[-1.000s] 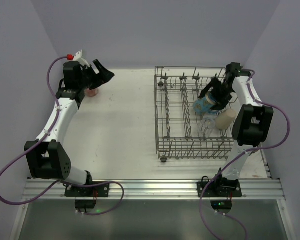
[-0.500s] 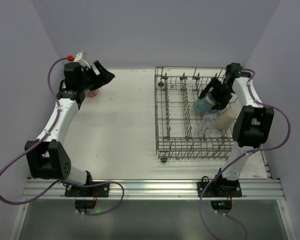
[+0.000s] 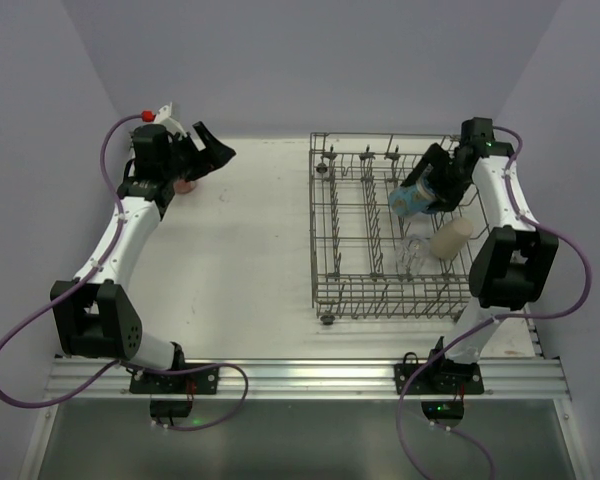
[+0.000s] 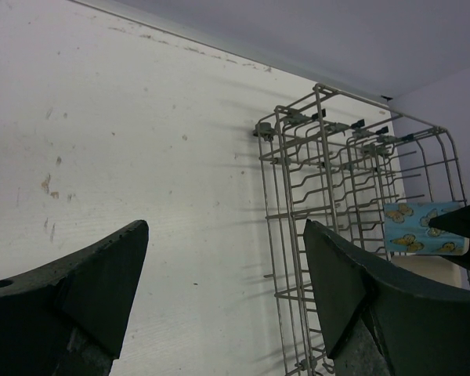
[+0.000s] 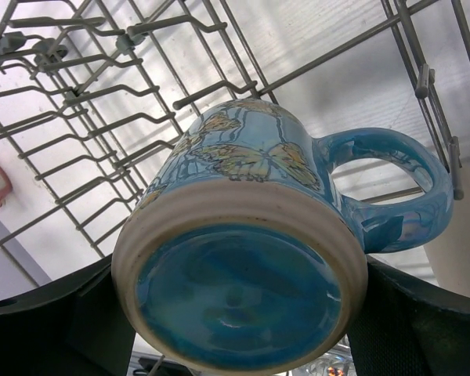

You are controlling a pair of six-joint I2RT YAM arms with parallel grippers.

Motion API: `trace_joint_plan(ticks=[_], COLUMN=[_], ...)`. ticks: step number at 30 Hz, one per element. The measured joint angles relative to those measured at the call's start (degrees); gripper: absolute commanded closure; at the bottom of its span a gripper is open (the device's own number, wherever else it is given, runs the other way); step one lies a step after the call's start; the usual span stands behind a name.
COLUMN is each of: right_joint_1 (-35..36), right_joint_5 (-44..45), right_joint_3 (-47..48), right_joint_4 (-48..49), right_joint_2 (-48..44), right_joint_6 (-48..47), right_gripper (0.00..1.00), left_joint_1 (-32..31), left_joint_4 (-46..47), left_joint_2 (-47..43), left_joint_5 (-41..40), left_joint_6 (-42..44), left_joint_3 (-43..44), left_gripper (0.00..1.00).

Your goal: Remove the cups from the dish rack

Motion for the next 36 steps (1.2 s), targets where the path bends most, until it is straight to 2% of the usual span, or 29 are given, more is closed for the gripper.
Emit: trace_joint_plan(ticks=[13,25,36], right_joint_1=[0.0,0.17,0.74], right_joint_5=[-1.31,-4.7,-13.2], right_joint_3=[-0.31,-2.27,-2.82], right_joint_4=[0.2,0.9,5.84], right_joint_2=[-1.73,-8.39,-9.94], right_joint_6=[-0.61,-0.81,1.95], right_gripper=[1.0,1.0,1.0], left_joint_1=[-0.72,-2.78,-5.86], left_joint_4=[0.02,-0.02,2.23], left_joint_2=[0.0,0.0,0.0], left_joint_5=[0.04,1.92,6.19], left_joint_6=[0.02,0.0,-0.74], left_joint_3=[0.0,0.85,2.4], left_gripper=[0.16,0.16,0.17])
